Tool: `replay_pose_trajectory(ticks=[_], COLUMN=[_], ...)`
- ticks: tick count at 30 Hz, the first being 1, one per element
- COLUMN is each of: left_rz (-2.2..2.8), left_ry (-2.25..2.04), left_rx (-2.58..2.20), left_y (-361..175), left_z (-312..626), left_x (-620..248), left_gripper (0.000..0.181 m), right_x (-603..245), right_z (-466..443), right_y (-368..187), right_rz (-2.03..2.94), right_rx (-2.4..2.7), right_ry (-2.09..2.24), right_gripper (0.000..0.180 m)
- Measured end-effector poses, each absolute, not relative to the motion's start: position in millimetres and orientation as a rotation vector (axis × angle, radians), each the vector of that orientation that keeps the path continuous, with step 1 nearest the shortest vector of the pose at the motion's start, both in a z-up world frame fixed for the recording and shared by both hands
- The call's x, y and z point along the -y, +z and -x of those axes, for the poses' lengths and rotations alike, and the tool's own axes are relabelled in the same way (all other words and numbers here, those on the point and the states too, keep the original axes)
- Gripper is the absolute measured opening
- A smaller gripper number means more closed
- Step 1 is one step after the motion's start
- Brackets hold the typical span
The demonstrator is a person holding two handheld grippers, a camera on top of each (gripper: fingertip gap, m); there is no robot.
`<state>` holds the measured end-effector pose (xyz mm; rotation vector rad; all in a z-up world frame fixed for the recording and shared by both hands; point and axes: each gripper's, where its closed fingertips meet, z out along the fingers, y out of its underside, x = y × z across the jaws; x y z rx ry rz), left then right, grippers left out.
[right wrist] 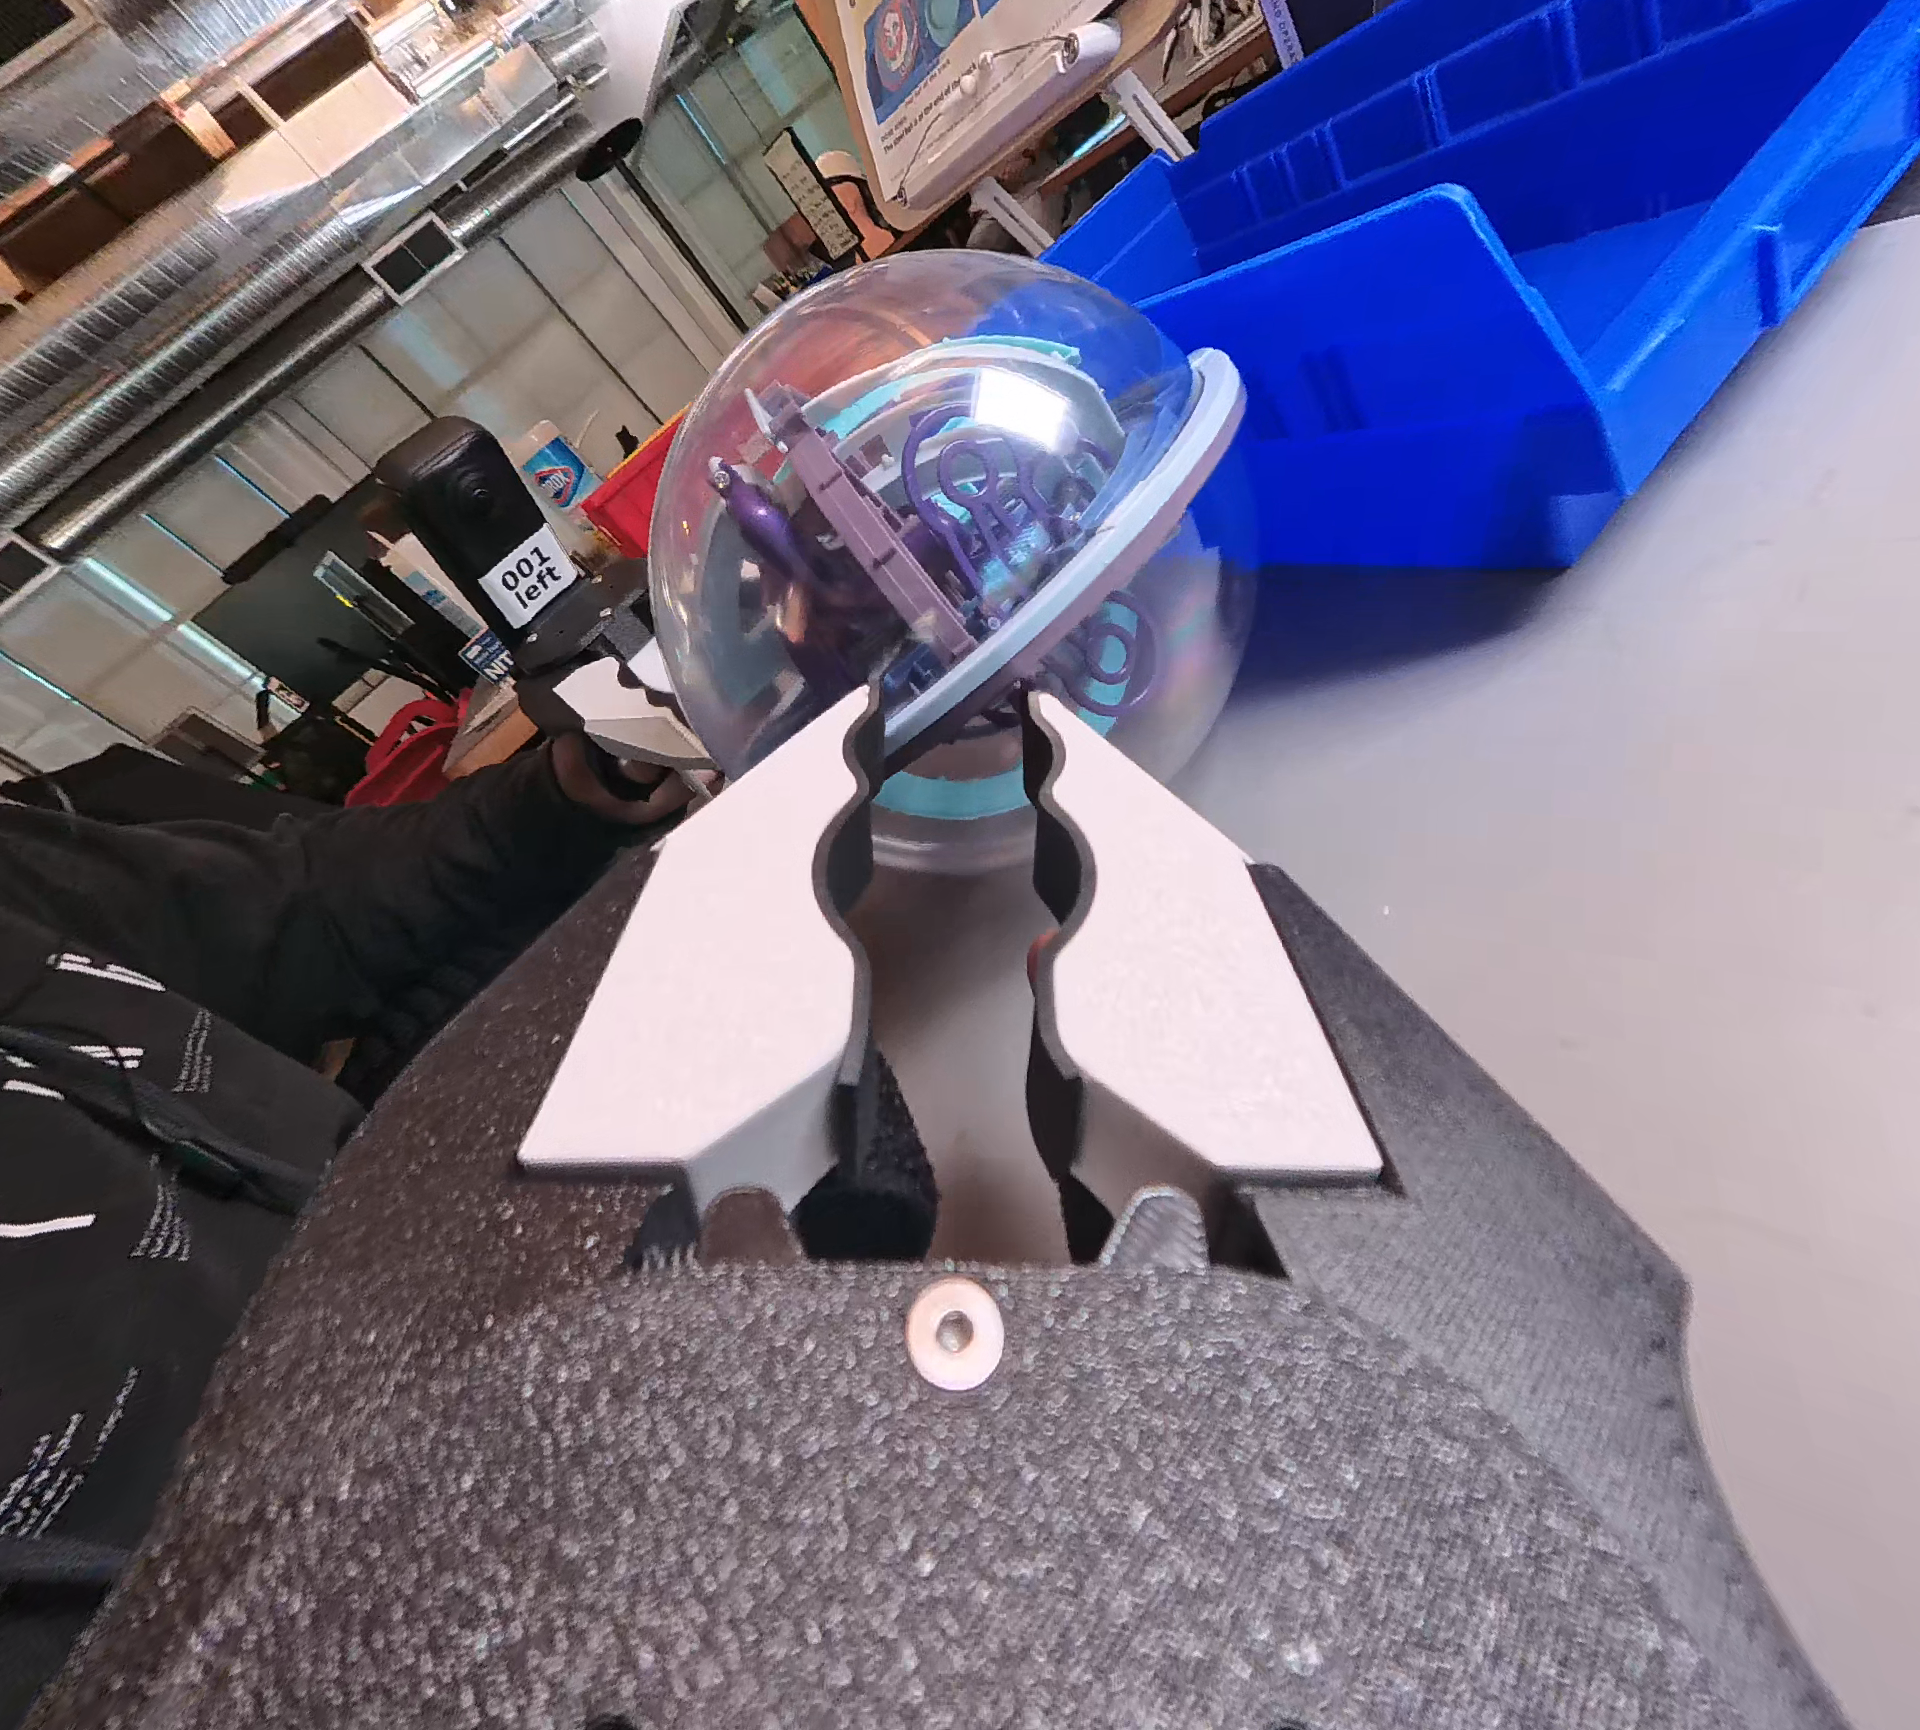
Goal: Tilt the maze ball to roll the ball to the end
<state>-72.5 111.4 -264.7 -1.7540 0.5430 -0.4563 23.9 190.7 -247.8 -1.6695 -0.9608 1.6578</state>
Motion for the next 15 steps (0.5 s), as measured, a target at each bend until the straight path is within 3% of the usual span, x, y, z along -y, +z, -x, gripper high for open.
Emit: replay_pose_trajectory(ticks=[15], left_rz=[1.731], left_ry=[-0.539], left_rx=[-0.505], left_y=[-262.3], left_z=[74.9], left_x=[-107.4], left_gripper=[0.071], right_x=[-187.5], right_z=[-24.7], right_y=[-252.8], right_rz=[1.689], right_rx=[0.981], right_ry=[1.713], right_gripper=[0.013])
